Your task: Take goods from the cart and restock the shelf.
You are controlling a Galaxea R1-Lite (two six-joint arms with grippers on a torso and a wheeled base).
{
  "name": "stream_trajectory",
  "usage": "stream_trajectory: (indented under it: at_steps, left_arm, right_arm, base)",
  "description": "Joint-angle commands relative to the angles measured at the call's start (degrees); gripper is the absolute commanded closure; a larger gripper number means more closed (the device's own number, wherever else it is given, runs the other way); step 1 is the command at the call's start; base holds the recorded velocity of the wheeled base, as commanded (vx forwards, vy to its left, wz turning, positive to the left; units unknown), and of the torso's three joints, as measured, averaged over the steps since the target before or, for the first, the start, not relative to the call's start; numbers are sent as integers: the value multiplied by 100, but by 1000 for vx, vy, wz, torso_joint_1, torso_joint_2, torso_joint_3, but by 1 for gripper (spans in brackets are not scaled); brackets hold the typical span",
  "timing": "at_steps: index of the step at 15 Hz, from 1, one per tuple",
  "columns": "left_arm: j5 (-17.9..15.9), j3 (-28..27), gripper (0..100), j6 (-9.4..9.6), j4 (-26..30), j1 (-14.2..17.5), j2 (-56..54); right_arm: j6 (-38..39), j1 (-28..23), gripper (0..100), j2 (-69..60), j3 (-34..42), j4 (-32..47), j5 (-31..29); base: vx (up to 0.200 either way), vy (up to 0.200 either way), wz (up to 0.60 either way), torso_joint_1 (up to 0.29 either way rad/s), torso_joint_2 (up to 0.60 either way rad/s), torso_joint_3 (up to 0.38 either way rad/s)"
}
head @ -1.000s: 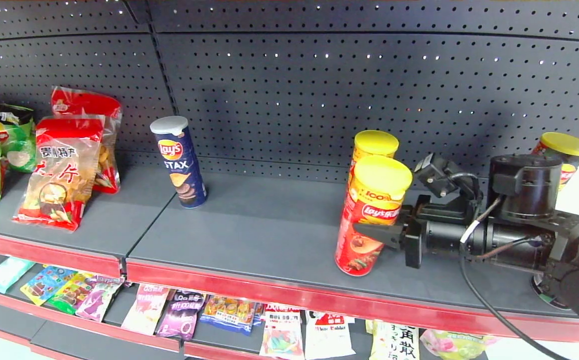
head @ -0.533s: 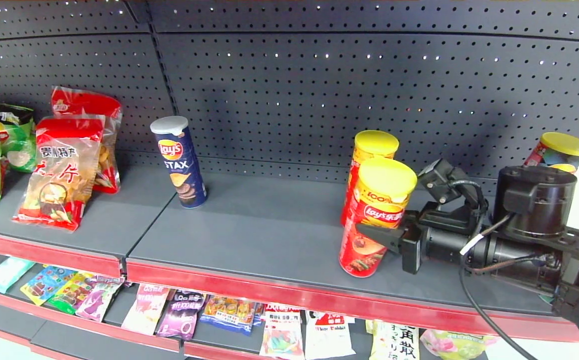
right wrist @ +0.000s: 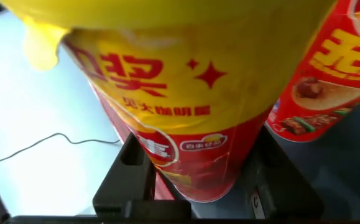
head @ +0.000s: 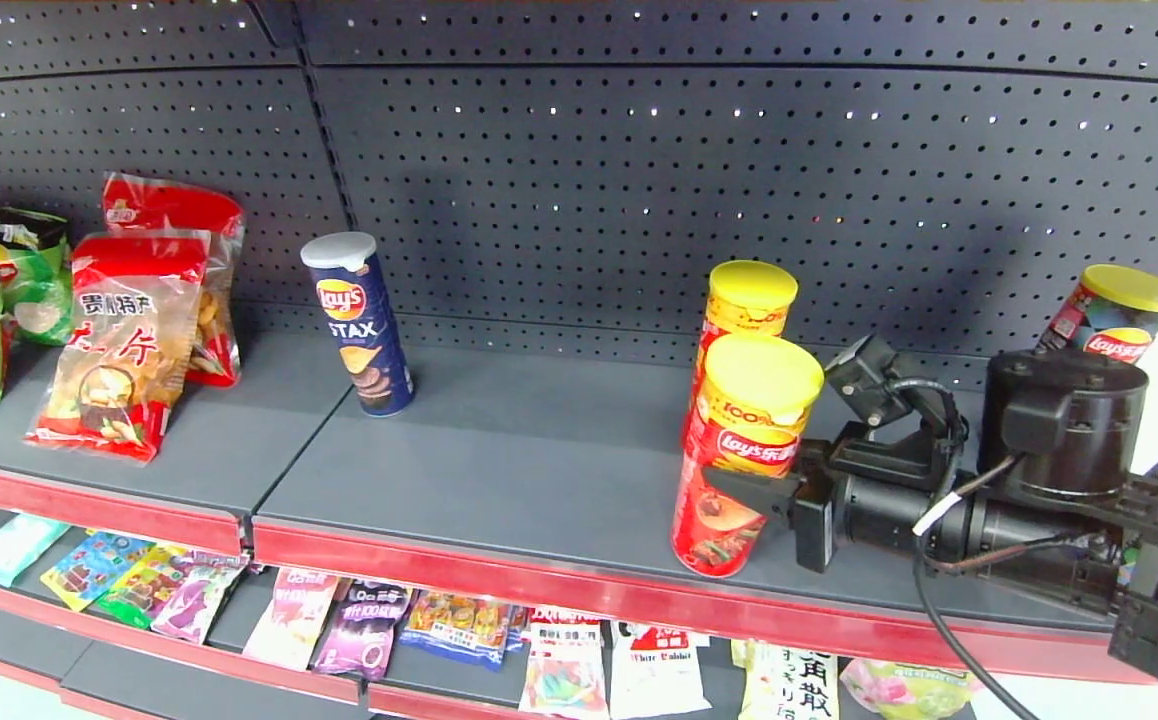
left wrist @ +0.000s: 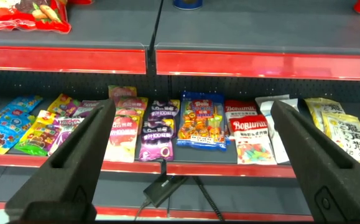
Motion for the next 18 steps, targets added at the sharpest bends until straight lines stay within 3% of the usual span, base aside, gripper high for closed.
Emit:
stream_trajectory:
  at_steps: [1,18]
  left_arm:
    - [1,0,0,-2,2,-2,9]
    - [1,0,0,-2,2,-2,9]
  right_arm:
    - [10,47,100,16,9,-3,4]
    - [80,258,100,69,53,-3,-295]
  base:
    - [0,0,0,0,0,0]
    - [0,0,0,0,0,0]
